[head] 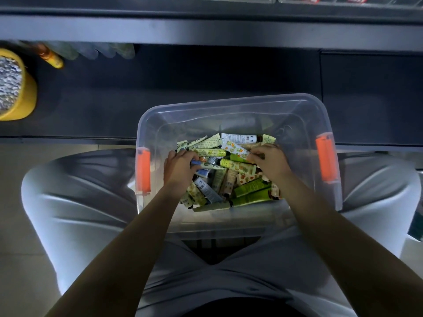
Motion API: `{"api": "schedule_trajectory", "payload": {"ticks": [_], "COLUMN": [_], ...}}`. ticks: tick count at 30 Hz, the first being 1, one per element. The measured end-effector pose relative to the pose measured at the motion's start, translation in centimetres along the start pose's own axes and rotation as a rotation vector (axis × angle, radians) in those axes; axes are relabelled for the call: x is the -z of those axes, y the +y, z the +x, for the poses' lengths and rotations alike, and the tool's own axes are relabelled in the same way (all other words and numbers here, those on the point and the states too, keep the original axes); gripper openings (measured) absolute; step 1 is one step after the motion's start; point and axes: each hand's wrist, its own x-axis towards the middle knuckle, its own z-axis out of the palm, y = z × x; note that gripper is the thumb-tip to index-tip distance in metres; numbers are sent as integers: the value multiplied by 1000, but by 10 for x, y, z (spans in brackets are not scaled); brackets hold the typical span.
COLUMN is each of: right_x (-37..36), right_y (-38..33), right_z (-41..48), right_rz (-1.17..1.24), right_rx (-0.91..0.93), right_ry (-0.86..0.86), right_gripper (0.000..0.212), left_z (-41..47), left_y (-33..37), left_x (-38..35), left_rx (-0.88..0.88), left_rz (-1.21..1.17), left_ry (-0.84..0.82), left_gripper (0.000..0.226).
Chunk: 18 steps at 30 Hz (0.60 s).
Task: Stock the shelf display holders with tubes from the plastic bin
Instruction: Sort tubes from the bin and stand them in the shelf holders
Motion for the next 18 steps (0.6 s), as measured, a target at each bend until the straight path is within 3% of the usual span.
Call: {"api": "schedule_trajectory", "payload": {"ticks": [3,10,13,18], "right_x": [8,26,31,33], "right_y": [-10,-28,-37,-44], "right_z": [-8,-32,-45,-64], "right_rz": [215,524,646,836], "right_rx": [-46,-64,-42,-48], "right_ry": [6,1,36,26], "right_gripper": [29,25,13,9], "left_z": [-4,-18,-28,-58], "left_y": [-1,3,2,20], "left_x": [0,9,14,36], "left_rx": [-44,-43,21,133], "left_rz": [97,148,-11,-557], "left_ry": [-11,-5,30,72], "left_gripper": [31,26,26,24]}}
